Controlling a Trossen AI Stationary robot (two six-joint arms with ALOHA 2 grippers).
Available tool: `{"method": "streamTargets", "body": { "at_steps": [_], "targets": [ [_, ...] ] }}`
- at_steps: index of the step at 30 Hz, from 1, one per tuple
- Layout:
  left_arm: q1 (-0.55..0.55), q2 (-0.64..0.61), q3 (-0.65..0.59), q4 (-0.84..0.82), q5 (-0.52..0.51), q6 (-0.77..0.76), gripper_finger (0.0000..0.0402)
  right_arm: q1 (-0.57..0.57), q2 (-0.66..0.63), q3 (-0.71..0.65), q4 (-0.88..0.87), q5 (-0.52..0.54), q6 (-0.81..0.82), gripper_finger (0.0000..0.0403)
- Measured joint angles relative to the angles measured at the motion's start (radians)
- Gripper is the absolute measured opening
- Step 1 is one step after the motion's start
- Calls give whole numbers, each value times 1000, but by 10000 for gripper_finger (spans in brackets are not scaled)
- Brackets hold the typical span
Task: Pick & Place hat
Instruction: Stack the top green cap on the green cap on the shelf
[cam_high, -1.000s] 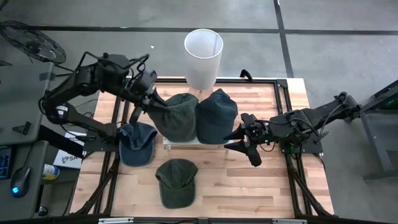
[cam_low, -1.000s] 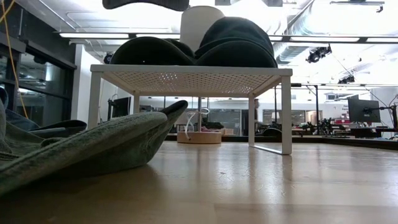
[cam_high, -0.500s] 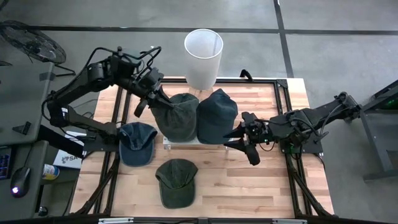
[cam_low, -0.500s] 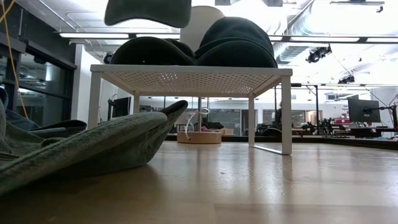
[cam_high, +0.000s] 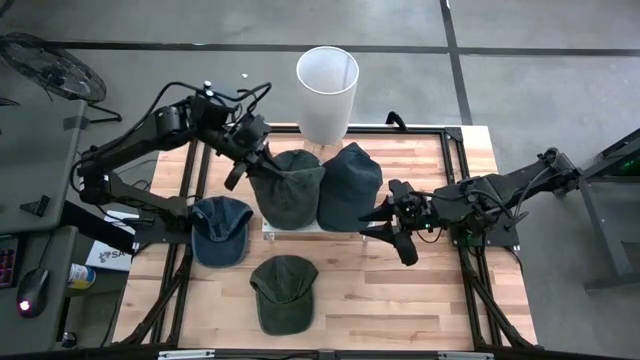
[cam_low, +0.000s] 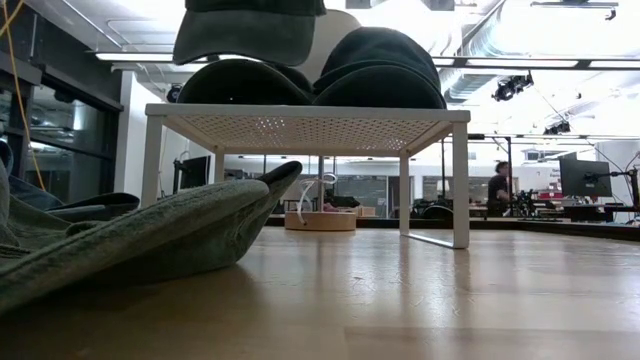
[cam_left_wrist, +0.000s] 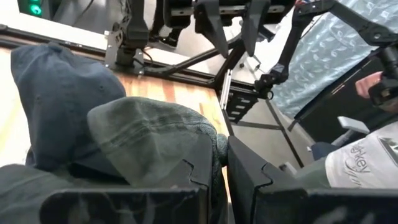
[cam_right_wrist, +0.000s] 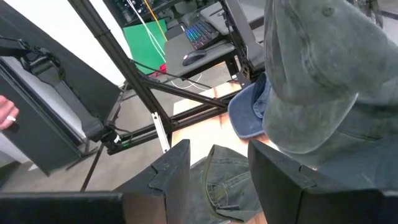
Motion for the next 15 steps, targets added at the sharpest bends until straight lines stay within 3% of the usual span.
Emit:
{"method": "streamTargets", "body": {
  "at_steps": [15],
  "targets": [
    [93, 0, -27, 25, -20, 8, 20, 0, 0, 0, -1, 26, 0, 154]
  ]
}}
